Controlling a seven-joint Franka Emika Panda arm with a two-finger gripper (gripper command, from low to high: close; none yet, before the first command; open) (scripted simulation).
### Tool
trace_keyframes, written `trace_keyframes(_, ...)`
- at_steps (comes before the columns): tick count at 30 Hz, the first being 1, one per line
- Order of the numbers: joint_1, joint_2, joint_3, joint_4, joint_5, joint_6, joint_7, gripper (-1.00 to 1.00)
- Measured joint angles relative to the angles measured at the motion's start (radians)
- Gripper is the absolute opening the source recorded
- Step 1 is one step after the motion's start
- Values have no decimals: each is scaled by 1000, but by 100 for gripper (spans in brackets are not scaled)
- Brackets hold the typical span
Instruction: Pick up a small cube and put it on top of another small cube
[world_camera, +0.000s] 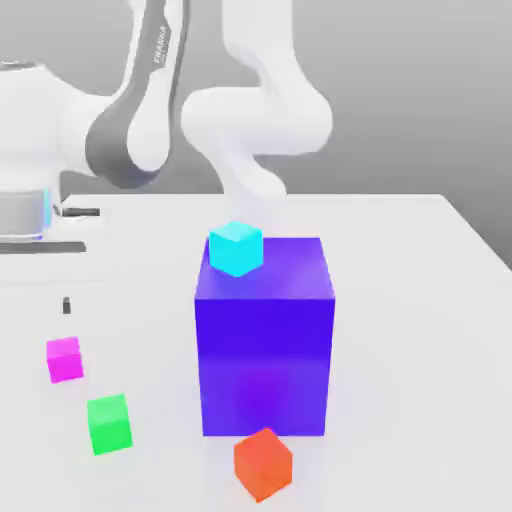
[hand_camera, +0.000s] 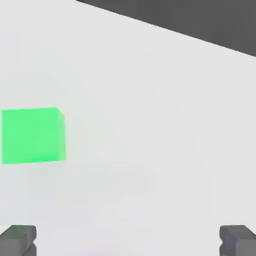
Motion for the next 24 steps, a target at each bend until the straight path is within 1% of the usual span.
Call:
trace_keyframes(2, -53, 73, 23, -27, 97, 35, -149, 0)
trace_keyframes(3, -82, 112, 59, -28, 159, 55, -213, 0)
trace_keyframes(5, -162, 188, 161, -15, 285, 100, -320, 0)
trace_keyframes(8, -306, 294, 339, 15, 440, 173, -443, 0)
trace_keyframes(9, -354, 326, 395, 25, 481, 198, -476, -100)
trace_keyframes(14, -354, 326, 395, 25, 481, 196, -476, -100)
trace_keyframes(15, -378, 343, 424, 30, 501, 209, -492, -100)
trace_keyframes(16, -367, 334, 411, 27, 492, 202, -485, -100)
trace_keyframes(19, -263, 252, 281, 1, 376, 144, -394, -100)
trace_keyframes(21, -204, 179, 193, -21, 248, 98, -299, -100)
trace_keyframes(22, -192, 140, 165, -31, 176, 74, -245, -100)
trace_keyframes(24, -165, 100, 142, -34, 98, 44, -177, -100)
